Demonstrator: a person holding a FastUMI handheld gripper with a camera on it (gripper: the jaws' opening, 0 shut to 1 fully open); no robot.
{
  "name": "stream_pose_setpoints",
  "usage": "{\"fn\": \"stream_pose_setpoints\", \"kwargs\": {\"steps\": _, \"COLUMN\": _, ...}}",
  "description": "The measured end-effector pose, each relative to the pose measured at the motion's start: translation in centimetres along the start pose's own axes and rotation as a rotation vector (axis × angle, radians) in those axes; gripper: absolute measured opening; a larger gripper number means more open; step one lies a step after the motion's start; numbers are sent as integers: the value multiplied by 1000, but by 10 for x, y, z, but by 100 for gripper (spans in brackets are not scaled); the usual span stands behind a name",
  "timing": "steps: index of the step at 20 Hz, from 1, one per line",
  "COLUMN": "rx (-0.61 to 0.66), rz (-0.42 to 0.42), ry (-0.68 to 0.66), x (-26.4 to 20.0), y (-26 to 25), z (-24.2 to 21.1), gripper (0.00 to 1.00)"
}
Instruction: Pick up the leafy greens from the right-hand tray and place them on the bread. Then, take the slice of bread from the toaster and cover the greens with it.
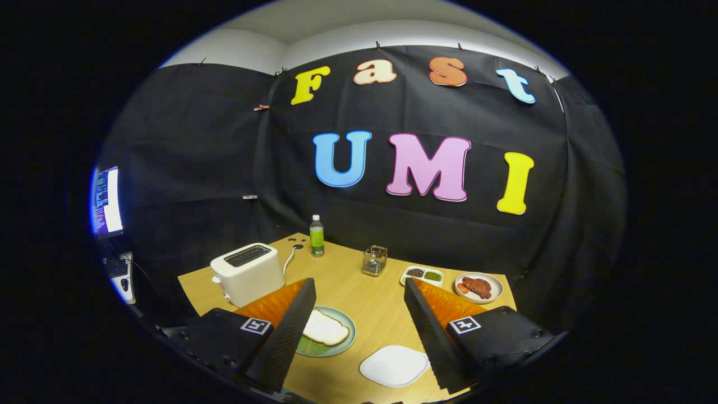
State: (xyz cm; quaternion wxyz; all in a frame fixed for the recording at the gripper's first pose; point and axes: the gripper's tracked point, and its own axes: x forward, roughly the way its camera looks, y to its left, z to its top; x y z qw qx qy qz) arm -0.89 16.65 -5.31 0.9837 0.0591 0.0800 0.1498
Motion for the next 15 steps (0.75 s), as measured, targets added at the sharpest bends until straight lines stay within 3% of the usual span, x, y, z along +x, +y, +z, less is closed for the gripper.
{"fn": "stream_pose_setpoints", "kwargs": {"steps": 6, "rx": 15, "rz": 84, "ry": -108, "x": -51, "y": -2, "z": 30, "gripper": 98}}
{"fn": "stream_pose_setpoints", "kwargs": {"steps": 15, "rx": -110, "rz": 38, "ry": -131, "x": -42, "y": -36, "z": 23, "gripper": 98}}
